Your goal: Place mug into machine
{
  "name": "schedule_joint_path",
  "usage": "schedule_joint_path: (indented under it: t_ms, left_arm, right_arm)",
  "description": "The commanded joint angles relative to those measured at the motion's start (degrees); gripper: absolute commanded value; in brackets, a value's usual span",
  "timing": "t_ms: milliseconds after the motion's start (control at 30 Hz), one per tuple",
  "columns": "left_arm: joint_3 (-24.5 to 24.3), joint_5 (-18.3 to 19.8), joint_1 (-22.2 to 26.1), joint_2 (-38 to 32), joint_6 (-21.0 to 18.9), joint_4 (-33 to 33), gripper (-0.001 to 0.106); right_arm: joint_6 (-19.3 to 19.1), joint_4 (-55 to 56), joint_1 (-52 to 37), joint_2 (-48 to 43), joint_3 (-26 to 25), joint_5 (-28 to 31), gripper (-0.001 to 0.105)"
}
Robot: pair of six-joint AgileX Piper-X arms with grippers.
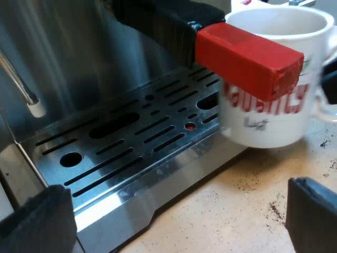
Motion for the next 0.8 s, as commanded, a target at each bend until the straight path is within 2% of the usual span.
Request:
schedule_joint_path:
  t_ms: [33, 333, 567, 667, 733, 767, 800]
  left_arm:
    - [-0.2, 0.0, 0.0, -0.1, -0.5, -0.7, 0.082]
    - [-0.2, 0.4, 0.0, -0.1, -0.5, -0.7, 0.082]
    - [-0.2, 0.4, 0.0, -0.1, -0.5, -0.7, 0.082]
    - [-0.2, 0.4, 0.0, -0.1, -0.5, -0.7, 0.082]
    - [-0.2, 0.4, 0.0, -0.1, -0.5, -0.7, 0.082]
    - [-0.2, 0.4, 0.0, -0.1, -0.5, -0.7, 0.082]
    - [-0.2, 0.4, 0.0, -0.1, -0.5, -0.7, 0.082]
  right_arm:
    - [0.3, -5.0, -0.1, 2.0, -2.6, 0.5, 0.0]
    - [0.3, -6.8, -0.1, 12.4, -10.5, 2.0, 0.0]
    - [0.3, -6.8, -0.1, 16.7, -13.8, 2.0, 0.0]
    - [0.3, -6.8, -0.1, 17.8, -14.8, 2.0, 0.015]
    - [0.3, -7.3, -0.1, 17.8, -14.8, 2.0, 0.034]
    - [0.3, -7.3, -0.1, 17.8, -14.8, 2.0, 0.039]
    - [0.3, -7.5, -0.1, 17.8, -14.8, 2.0, 0.059]
